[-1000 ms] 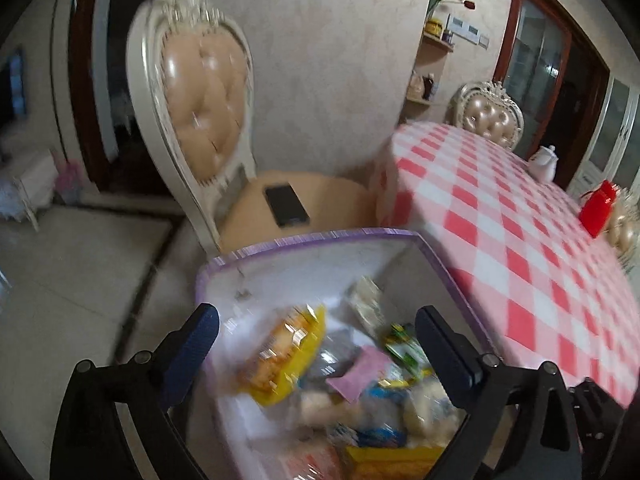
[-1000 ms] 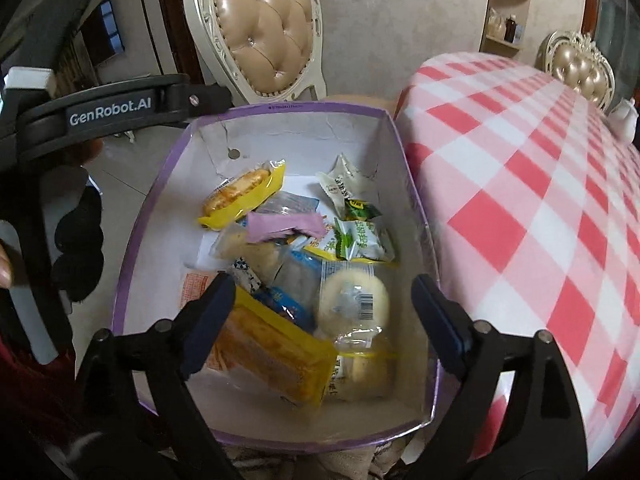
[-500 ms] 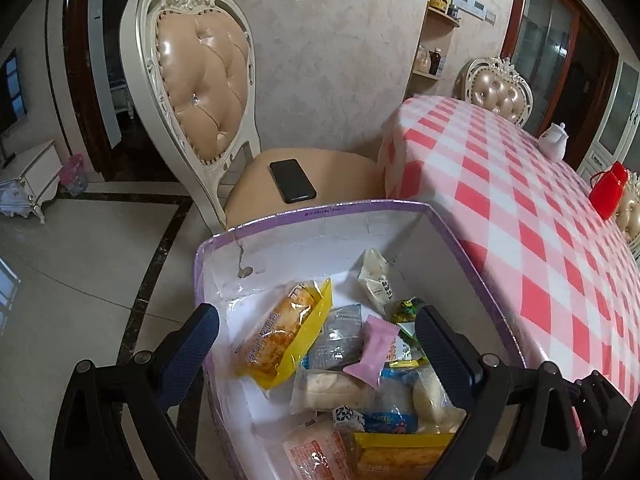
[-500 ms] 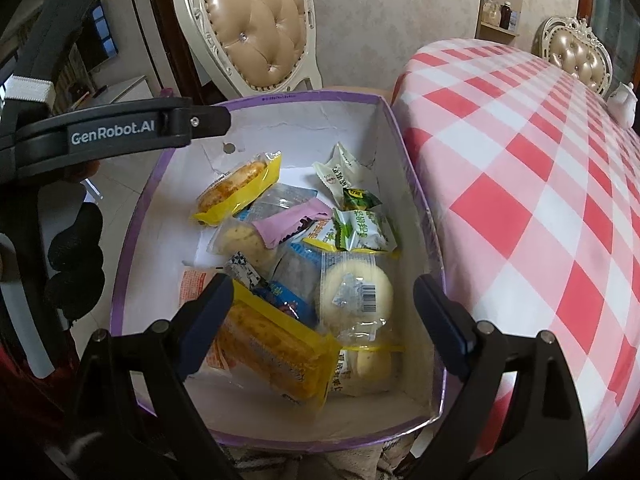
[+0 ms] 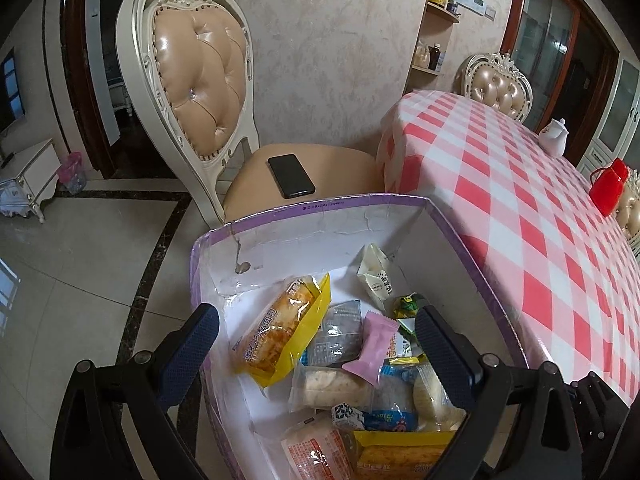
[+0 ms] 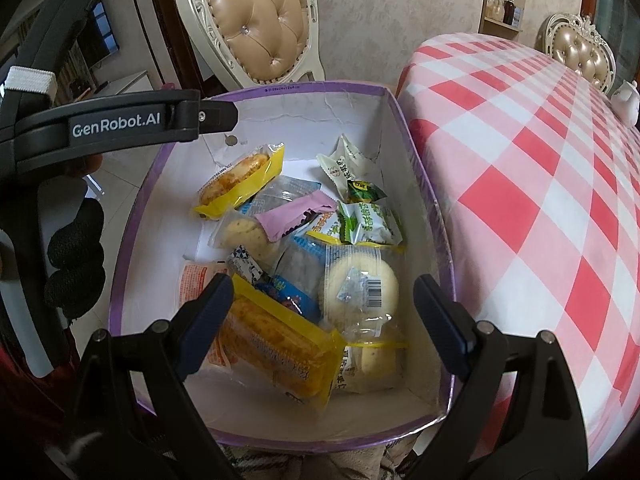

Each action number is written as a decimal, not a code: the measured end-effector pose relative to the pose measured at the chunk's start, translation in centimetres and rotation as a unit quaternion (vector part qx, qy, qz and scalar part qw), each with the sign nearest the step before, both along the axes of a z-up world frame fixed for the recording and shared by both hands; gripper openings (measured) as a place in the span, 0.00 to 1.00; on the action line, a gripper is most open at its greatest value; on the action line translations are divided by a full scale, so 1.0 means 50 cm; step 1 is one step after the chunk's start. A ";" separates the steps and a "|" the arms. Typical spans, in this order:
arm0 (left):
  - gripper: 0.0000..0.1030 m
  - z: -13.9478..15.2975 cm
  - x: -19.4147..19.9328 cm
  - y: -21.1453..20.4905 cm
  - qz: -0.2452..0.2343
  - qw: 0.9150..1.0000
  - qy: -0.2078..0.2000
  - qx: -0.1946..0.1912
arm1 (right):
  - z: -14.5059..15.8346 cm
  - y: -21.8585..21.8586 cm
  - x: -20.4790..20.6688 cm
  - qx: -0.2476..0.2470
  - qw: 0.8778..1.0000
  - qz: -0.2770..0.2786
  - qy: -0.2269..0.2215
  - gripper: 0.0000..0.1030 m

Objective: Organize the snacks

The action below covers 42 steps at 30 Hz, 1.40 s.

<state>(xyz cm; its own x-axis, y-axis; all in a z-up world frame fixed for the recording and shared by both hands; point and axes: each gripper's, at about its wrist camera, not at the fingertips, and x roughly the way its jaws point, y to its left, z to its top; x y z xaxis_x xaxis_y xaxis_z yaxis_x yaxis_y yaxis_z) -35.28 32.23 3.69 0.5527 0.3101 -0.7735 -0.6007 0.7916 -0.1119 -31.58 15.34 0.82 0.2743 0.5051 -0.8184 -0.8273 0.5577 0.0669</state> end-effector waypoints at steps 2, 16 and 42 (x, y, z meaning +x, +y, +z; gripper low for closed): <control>0.97 -0.001 0.000 0.000 0.000 1.000 0.000 -0.001 | -0.002 0.001 0.000 -0.001 1.000 0.000 0.001 0.90; 0.97 -0.004 0.000 0.000 -0.002 1.000 0.003 -0.006 | -0.006 0.002 0.000 -0.004 1.000 0.000 0.004 0.90; 0.97 -0.016 0.005 0.003 -0.005 1.000 0.008 -0.010 | -0.017 0.003 0.002 -0.009 1.000 0.000 0.017 0.90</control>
<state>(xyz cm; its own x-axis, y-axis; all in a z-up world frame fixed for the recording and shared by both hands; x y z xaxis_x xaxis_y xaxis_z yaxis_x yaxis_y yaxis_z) -35.03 32.39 2.91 0.5423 0.2891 -0.7889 -0.5953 0.7948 -0.1179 -31.47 15.48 0.00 0.2456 0.4909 -0.8359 -0.8248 0.5589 0.0859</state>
